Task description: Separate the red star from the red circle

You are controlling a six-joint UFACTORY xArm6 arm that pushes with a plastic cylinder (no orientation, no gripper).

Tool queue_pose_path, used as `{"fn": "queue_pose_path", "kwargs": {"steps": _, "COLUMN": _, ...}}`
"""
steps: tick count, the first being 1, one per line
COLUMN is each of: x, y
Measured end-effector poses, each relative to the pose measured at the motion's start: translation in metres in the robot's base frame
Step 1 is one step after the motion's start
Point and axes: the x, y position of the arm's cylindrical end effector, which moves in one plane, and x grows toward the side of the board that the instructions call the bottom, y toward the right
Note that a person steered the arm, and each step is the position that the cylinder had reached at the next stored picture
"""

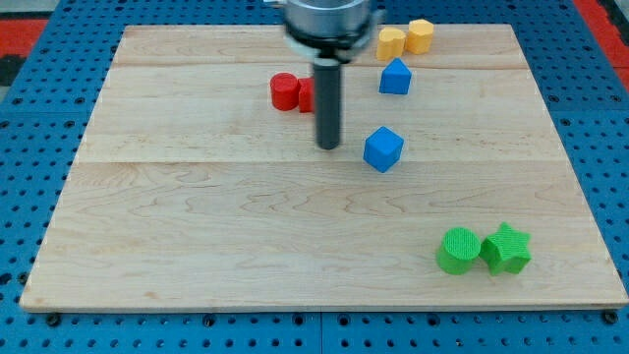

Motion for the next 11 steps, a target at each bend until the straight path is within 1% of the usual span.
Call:
{"fn": "queue_pose_path", "kwargs": {"steps": 1, "x": -0.008, "y": 0.044}}
{"fn": "queue_pose_path", "kwargs": {"steps": 2, "x": -0.015, "y": 0.039}}
{"fn": "queue_pose_path", "kwargs": {"steps": 3, "x": -0.031, "y": 0.014}}
{"fn": "queue_pose_path", "kwargs": {"steps": 5, "x": -0.057, "y": -0.007}}
{"fn": "queue_pose_path", "kwargs": {"steps": 6, "x": -0.048, "y": -0.001}}
{"fn": "queue_pose_path", "kwargs": {"steps": 7, "x": -0.04, "y": -0.02}}
{"fn": "queue_pose_path", "kwargs": {"steps": 8, "x": -0.083, "y": -0.056}}
{"fn": "queue_pose_path", "kwargs": {"steps": 9, "x": -0.125, "y": -0.069}}
{"fn": "queue_pose_path", "kwargs": {"steps": 10, "x": -0.12, "y": -0.048}}
{"fn": "queue_pose_path", "kwargs": {"steps": 11, "x": -0.094, "y": -0.005}}
